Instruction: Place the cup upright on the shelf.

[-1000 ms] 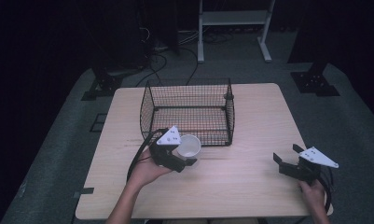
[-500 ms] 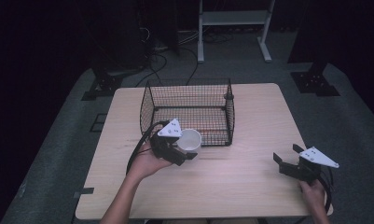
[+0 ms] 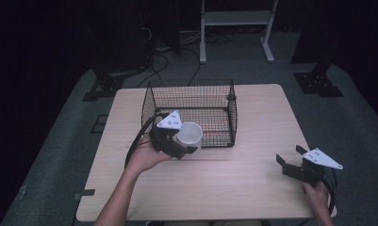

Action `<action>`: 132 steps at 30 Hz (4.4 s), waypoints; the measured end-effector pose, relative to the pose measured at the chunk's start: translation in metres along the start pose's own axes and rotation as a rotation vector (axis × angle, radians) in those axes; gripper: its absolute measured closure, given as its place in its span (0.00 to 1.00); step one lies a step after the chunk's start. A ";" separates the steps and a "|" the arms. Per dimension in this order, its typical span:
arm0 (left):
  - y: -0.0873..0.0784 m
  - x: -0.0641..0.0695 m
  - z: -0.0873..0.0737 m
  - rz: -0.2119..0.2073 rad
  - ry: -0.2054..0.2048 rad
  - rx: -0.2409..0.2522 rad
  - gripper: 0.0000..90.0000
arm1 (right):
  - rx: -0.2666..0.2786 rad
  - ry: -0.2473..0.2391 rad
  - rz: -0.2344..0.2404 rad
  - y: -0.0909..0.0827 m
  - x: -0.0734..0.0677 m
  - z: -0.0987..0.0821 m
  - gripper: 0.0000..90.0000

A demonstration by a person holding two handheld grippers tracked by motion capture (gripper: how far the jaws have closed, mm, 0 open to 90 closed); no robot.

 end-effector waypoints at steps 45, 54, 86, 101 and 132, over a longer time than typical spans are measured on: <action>-0.002 -0.087 0.036 0.039 -0.046 -0.049 0.23 | 0.007 0.003 0.003 0.000 0.000 0.001 0.15; 0.010 -0.098 0.038 0.041 -0.047 -0.066 0.23 | 0.005 0.003 0.003 0.000 0.000 0.000 0.14; 0.058 -0.135 0.017 0.043 -0.100 -0.110 0.23 | 0.007 0.004 0.006 0.000 0.000 0.001 0.15; 0.076 -0.143 0.003 0.024 -0.113 -0.135 0.23 | 0.006 0.010 0.007 0.000 0.001 0.000 0.15; 0.104 -0.150 -0.012 0.021 -0.119 -0.157 0.23 | 0.007 0.011 0.010 0.000 0.000 0.000 0.15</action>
Point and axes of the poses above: each handheld gripper's, and its own axes: y roughly forward along the jaws, z roughly out of its top, x roughly to its right, the point moved 10 cm from there along y, roughly forward along the jaws, and after that the axes turned 1 degree about -z, right-handed, at the moved point
